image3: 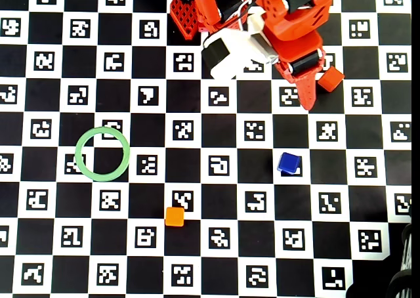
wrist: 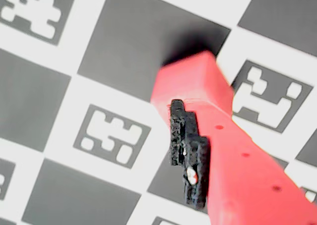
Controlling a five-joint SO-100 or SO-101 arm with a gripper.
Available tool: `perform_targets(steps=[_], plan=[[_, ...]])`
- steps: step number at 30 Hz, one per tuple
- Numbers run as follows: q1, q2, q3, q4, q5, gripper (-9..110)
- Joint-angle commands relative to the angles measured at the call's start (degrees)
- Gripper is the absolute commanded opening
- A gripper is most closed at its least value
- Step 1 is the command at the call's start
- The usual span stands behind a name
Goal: Grab the red cube then put it in the green circle then put the blue cube on top and finally the orange cube on top
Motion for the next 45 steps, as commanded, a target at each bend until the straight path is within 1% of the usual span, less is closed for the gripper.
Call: perform_targets(steps=[1, 7, 9, 11, 15, 17, 22, 27, 35, 41, 45], plan=[[-3.4, -1.5, -6.9, 5.5, 3.9, 40], [-9.2, -4.5, -8.9, 4.9, 10.3, 40], [-11.1, -5.9, -7.6, 4.0, 16.3, 41], [-12.5, -6.8, -5.3, 3.1, 19.0, 41], [-14.7, -6.9, -0.2, -0.1, 20.7, 44], [-15.4, -7.0, 0.8, -1.1, 21.1, 44], [-17.3, -7.1, 3.6, -4.3, 24.0, 48], [-19.2, -7.5, 6.2, -11.5, 26.5, 48], [-22.9, -11.2, 7.8, -17.0, 34.7, 48], [-25.1, -14.5, 9.9, -21.7, 35.6, 48], [-24.3, -15.5, 15.6, -28.5, 35.2, 48]])
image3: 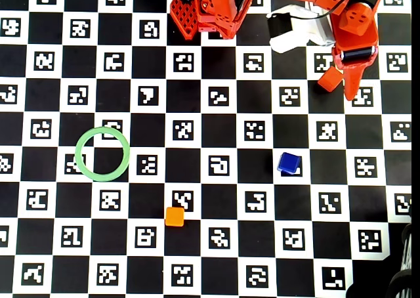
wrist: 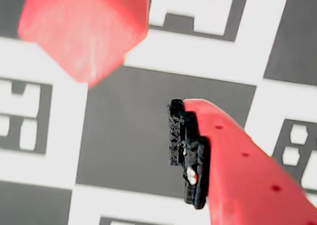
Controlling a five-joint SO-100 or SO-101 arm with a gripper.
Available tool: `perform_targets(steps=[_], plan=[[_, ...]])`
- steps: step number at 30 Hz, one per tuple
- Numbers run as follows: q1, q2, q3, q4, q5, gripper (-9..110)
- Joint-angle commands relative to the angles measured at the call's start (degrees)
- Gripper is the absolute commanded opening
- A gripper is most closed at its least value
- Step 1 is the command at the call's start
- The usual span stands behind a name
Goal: Grab the red cube then put it in the green circle then put the blue cube on top and finally the orange cube on top
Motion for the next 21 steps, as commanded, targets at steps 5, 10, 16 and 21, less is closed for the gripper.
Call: perform_targets(steps=[5, 10, 16, 21], plan=[[1.6, 0.4, 4.3, -8.0, -0.2, 48], [2.6, -0.5, 9.0, -13.1, -0.2, 48], [2.0, -1.0, 13.0, -17.9, 0.4, 49], [-0.9, -2.3, 14.3, -18.6, 0.3, 49]])
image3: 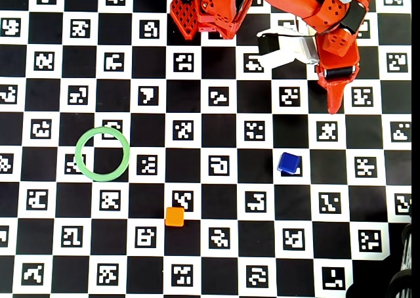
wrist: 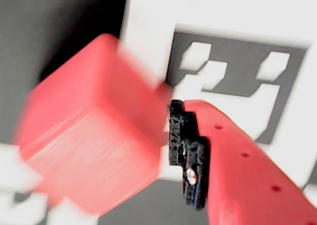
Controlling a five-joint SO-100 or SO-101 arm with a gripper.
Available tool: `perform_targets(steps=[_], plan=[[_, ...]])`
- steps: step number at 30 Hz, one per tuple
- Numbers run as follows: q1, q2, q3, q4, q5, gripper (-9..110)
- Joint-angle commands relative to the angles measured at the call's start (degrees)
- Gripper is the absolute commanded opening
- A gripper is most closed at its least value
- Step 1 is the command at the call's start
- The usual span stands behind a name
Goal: Grab the red cube then put it in the green circle then put the blue cube on top and finally the orange cube on top
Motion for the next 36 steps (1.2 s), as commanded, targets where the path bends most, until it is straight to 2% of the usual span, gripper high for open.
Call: perform_targets(steps=[1, 21, 36], plan=[[-2.9, 0.1, 0.0, -0.8, 0.3, 49], [-2.2, -1.0, 2.1, -5.5, -2.2, 48], [-1.2, -0.6, 2.6, -5.9, -13.4, 46]])
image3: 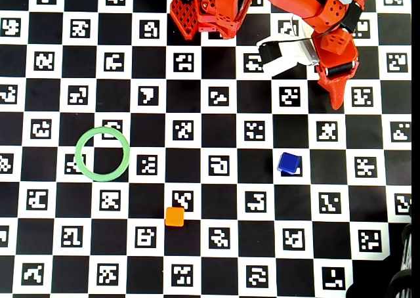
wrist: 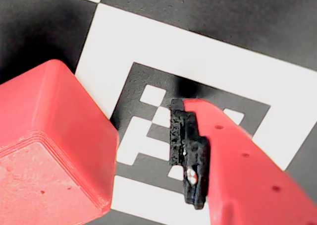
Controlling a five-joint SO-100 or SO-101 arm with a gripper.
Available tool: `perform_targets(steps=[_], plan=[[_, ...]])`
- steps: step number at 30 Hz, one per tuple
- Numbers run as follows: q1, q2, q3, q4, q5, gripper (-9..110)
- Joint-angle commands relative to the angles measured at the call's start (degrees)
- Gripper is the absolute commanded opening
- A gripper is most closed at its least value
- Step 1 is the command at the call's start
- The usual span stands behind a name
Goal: Grab the red cube then put it in the green circle then put the blue cube on top and finally the orange cube on top
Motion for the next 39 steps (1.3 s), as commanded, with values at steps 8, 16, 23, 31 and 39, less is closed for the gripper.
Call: perform_targets(steps=[8, 16, 23, 31, 39], plan=[[1.1, 1.2, -1.7, -0.5, -9.4, 45], [1.3, 1.1, -2.6, -0.4, -15.6, 44], [1.4, 1.1, -4.3, 0.3, -19.1, 44], [1.7, 1.1, -6.3, 0.6, -20.3, 44], [1.8, 1.1, -6.1, 0.2, -22.8, 43]])
